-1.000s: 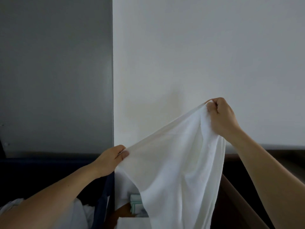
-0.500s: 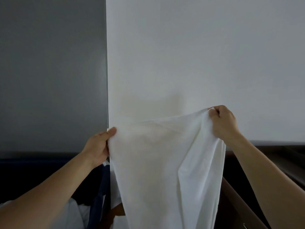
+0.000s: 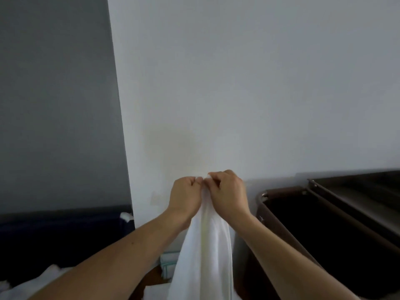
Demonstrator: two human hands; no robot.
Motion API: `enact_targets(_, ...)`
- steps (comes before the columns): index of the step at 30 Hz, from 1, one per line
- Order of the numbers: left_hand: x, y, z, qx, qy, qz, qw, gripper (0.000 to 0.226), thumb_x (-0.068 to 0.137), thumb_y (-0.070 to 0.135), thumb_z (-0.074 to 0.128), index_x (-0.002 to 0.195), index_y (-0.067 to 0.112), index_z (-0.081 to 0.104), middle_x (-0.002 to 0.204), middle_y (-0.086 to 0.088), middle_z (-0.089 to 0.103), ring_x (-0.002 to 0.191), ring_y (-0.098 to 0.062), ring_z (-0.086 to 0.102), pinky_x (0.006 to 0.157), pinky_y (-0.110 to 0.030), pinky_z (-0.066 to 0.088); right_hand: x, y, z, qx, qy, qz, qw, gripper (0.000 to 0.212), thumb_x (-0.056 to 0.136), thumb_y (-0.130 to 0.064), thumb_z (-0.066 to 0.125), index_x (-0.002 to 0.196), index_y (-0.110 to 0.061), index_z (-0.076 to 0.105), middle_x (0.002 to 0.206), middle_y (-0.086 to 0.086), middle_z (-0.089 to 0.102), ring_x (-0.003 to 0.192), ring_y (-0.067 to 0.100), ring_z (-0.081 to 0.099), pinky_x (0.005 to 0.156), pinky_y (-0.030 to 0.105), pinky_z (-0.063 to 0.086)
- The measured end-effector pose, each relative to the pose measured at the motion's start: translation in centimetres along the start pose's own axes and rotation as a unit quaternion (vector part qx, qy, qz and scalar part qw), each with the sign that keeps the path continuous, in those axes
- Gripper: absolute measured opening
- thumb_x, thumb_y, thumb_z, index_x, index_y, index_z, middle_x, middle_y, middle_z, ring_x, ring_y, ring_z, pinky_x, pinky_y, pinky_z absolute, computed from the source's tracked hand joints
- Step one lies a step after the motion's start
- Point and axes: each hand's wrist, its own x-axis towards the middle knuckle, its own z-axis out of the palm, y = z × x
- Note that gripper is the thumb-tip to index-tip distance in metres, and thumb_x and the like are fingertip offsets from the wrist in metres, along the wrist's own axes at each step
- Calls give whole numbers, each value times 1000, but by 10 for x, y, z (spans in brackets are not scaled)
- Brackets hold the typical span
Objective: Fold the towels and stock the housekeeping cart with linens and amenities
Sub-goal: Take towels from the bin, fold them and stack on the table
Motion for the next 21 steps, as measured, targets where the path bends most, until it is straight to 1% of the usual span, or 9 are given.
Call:
enact_targets(2,0,-3,2,0,0,1,1000,39,100,17,46,76,-10,60,64,-10,50,60,-16,41,52,-26,33,-4,3,5,31,1,20,999,24,98,-32,57,107,-17,74,104,1,65,94,16,62,81,22,41)
enact_targets(4,-1,-6,2,1,-18,-5,1000,39,100,17,43,77,-4,65,68,-10,54,62,-17,44,57,-31,36,-5,4,7,68,2,41,997,24,96,-32,60,106,-16,75,103,0,68,96,15,63,81,22,43)
enact_targets(6,-3,-10,2,-7,-32,-12,999,44,98,13,41,59,14,62,59,-1,52,58,-14,43,54,-28,36,-6,5,10,110,-13,59,992,24,95,-27,59,98,-8,75,99,6,73,92,18,66,82,31,51)
enact_targets(8,-5,-13,-1,-33,-50,-25,998,52,92,5,40,45,22,52,48,10,45,50,-10,39,47,-21,32,-9,4,13,173,-51,77,981,24,92,-19,52,92,0,66,87,14,71,78,21,65,80,43,53)
enact_targets(9,-6,-15,-4,-48,-66,-23,996,53,89,2,39,43,24,55,46,14,47,47,-7,41,46,-16,33,-11,4,13,215,-75,88,970,23,88,-16,49,89,1,64,78,16,67,71,20,60,76,45,53)
enact_targets(12,-8,-16,-13,-47,-120,7,992,41,86,6,47,58,25,69,58,10,64,54,-3,58,52,-13,43,-13,5,13,314,-133,107,934,25,74,-8,41,82,3,62,69,15,58,71,18,54,73,40,49)
enact_targets(15,-5,-22,-22,8,-137,43,990,7,84,14,67,80,16,73,78,-5,71,76,-19,68,73,-32,55,-7,1,4,384,-187,126,895,27,66,-5,44,78,5,67,75,7,67,79,20,63,79,37,58)
enact_targets(18,0,-27,-33,23,-119,58,991,29,87,27,74,85,-1,66,73,-18,61,68,-21,55,69,-38,44,0,1,-11,429,-262,136,853,38,58,-7,46,75,-10,80,87,8,75,85,20,70,82,32,59)
enact_targets(21,-3,-29,-44,-9,-179,43,983,37,85,41,71,95,6,73,92,-22,68,80,-27,61,76,-38,47,7,6,-28,361,-314,94,873,37,74,-3,45,87,-11,79,94,12,76,91,24,72,83,33,58)
